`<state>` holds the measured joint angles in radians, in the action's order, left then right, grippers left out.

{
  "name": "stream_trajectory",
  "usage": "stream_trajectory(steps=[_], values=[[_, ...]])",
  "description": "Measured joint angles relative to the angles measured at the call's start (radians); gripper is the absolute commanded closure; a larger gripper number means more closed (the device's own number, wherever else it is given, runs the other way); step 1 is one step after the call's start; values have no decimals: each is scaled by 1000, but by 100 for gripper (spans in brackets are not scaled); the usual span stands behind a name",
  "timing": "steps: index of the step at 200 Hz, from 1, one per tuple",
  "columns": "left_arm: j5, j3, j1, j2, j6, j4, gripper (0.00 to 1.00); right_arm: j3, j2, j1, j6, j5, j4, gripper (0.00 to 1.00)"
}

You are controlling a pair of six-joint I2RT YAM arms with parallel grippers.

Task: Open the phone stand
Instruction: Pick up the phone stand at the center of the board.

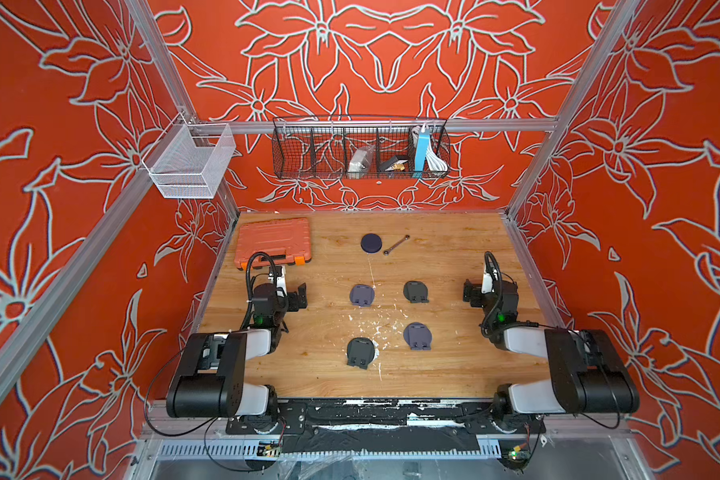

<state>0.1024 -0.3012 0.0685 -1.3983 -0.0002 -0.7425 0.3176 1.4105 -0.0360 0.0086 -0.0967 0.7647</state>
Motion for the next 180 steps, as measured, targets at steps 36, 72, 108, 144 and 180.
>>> stream_trajectory(steps=[36, 72, 108, 144, 180], values=[[0, 0, 0, 0, 0, 0, 0, 0, 0, 0, 0, 0, 0, 3], [1, 0, 0, 0, 0, 0, 0, 0, 0, 0, 0, 0, 0, 3], [1, 0, 0, 0, 0, 0, 0, 0, 0, 0, 0, 0, 0, 3], [0, 0, 0, 0, 0, 0, 0, 0, 0, 0, 0, 0, 0, 3], [-9, -3, -3, 0, 0, 8, 0, 0, 0, 0, 0, 0, 0, 3]])
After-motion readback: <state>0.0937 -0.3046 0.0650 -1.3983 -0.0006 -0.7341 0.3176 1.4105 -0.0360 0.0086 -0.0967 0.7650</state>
